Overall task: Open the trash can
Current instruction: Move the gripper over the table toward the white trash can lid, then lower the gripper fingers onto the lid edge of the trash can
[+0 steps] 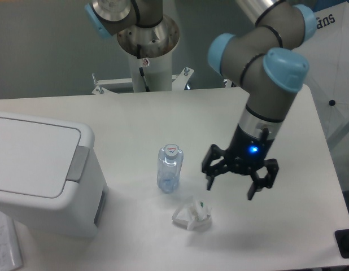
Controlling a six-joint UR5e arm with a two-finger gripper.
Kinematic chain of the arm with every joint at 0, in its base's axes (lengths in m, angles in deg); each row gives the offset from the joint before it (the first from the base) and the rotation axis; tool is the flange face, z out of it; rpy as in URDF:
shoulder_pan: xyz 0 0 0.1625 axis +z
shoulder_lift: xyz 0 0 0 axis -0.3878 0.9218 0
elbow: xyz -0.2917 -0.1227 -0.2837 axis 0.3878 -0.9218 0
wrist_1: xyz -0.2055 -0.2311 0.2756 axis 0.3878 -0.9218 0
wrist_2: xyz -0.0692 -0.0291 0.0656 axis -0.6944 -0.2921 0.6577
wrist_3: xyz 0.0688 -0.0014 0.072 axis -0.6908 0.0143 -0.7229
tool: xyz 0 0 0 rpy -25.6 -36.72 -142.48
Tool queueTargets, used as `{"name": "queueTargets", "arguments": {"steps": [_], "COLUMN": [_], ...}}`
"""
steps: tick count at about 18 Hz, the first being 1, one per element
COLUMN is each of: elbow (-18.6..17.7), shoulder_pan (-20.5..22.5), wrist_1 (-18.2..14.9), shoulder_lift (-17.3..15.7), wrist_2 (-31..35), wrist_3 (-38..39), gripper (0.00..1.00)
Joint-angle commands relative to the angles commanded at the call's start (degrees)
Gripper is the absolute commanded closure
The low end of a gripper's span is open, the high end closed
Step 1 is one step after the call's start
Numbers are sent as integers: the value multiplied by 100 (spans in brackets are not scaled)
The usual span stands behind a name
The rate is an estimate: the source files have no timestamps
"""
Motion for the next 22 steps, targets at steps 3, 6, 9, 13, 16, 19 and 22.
{"name": "queueTargets", "arguments": {"steps": [3, 6, 9, 13, 16, 19, 22], "elbow": [0, -35, -44, -70, -97, -280, -448], "shoulder_pan": [-334, -580, -827, -897, -1038, -1134, -1178], "wrist_1": [-9, -18, -9, 9, 9, 9, 9], "shoulder_lift": [-176, -483, -537, -563, -668, -791, -800], "wrist_2": [-26, -26, -166, -316, -325, -325, -325], "wrist_3": [53, 360, 431, 370, 387, 414, 396], "gripper": [0, 0, 0, 0, 0, 0, 0]}}
